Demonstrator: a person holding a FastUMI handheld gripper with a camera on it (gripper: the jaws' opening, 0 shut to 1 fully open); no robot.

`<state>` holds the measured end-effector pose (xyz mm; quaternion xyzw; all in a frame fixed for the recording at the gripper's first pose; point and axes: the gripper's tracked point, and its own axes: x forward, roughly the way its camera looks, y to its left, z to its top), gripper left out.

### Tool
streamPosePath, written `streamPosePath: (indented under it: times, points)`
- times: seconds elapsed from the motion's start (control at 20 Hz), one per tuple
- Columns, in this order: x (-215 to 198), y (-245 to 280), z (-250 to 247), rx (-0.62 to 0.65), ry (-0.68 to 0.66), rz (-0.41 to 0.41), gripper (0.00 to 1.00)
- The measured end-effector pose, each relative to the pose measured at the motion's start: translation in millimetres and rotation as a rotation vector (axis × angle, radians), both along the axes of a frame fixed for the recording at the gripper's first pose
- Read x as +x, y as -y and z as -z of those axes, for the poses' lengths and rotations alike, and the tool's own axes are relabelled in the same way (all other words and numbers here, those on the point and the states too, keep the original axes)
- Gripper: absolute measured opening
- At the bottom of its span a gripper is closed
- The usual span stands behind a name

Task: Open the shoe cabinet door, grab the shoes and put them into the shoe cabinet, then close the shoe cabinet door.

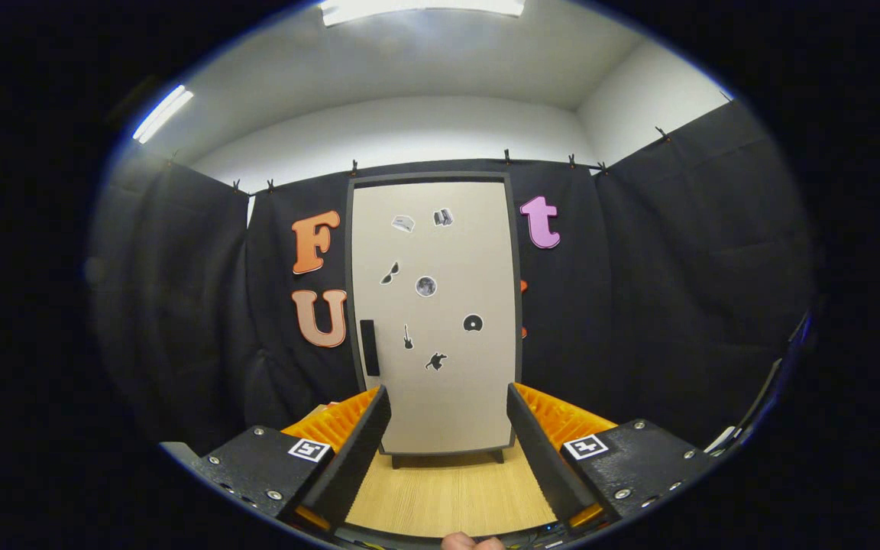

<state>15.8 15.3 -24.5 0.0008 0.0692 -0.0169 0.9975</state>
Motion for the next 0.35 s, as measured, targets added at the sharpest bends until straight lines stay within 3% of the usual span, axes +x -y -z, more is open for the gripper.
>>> streamPosePath:
  times: [0.35]
  points:
    - [-18.7,21.7,-2.2,-0.019,0.019,0.019,0.95]
